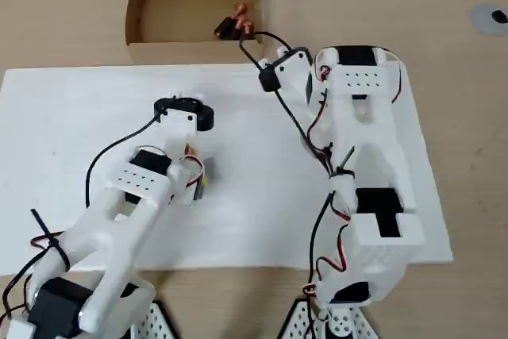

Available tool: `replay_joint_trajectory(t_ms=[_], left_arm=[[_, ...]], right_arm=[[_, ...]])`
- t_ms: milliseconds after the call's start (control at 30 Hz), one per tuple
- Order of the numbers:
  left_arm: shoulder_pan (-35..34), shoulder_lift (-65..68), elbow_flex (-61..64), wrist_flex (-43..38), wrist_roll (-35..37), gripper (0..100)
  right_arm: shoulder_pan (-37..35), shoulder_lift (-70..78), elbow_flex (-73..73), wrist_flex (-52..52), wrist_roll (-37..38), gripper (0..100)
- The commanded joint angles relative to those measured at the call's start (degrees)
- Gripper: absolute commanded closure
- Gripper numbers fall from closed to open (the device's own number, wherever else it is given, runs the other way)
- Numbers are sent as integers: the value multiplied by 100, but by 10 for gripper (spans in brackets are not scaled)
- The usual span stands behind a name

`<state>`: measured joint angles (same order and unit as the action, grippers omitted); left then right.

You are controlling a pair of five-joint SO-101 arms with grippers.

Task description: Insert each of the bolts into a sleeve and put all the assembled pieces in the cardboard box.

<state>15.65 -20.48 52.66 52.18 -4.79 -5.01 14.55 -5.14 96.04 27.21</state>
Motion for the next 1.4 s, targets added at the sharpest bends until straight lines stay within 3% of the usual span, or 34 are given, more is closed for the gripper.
replay_joint_trajectory(t_ms=[0,200,433,533,833,933,1033,1200,1267,1367], left_arm=[[-26,-40,-18,-18,26,890],[-26,-66,-35,-44,9,998],[-35,-75,-308,167,0,993],[-35,-84,-1029,853,-53,993],[-26,-48,-3736,3596,-1336,991],[-26,-66,-4237,4352,-2145,991],[-35,-66,-4325,4844,-3631,991],[-571,-4,-3895,4818,-6426,991],[-738,119,-3771,4730,-7007,991],[-976,453,-3727,4589,-7305,990]], right_arm=[[57,-391,-242,35,0,988],[57,-391,-251,114,0,988],[57,-391,-242,114,-26,988],[57,-391,-242,114,-35,988],[119,-400,-242,114,-44,988],[127,-400,-242,114,-44,988],[119,-400,-242,114,-44,988],[127,-400,-242,114,-44,988],[180,-400,-242,114,-44,988],[268,-382,-242,114,-44,988]])
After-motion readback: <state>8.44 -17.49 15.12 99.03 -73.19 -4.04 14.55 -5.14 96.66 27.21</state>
